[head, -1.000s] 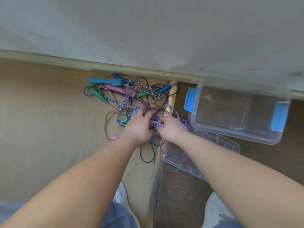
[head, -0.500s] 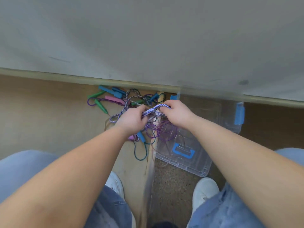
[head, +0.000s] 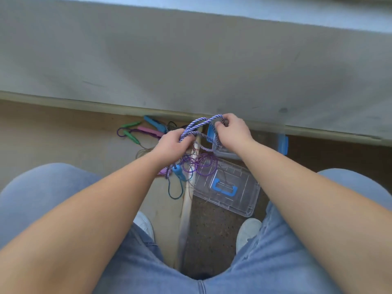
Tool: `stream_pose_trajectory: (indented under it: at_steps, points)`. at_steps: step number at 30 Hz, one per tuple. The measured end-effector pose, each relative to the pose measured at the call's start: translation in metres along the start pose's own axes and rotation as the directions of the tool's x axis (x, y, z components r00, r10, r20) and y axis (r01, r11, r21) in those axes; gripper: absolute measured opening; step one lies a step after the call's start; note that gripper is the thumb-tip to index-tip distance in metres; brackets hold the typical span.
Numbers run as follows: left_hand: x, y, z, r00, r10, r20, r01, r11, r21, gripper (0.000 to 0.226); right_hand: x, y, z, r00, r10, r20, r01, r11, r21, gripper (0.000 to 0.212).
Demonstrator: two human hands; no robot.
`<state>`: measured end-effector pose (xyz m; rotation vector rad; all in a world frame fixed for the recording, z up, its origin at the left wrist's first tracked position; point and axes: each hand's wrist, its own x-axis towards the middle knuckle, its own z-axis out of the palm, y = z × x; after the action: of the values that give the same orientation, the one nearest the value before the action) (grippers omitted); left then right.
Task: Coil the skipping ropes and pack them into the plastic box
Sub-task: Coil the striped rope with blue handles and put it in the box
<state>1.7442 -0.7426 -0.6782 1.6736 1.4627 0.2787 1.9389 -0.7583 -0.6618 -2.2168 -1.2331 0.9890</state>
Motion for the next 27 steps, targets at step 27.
stream_pose_trajectory:
  at_steps: [27]
  points:
    - [-0.060, 0.040, 0.014, 0.850, -0.080, 0.520, 0.407, 0.727, -0.554, 0.054, -0.081, 0.018, 0.002, 0.880, 0.067, 0.471, -0.148, 0.979, 0.139, 0.033]
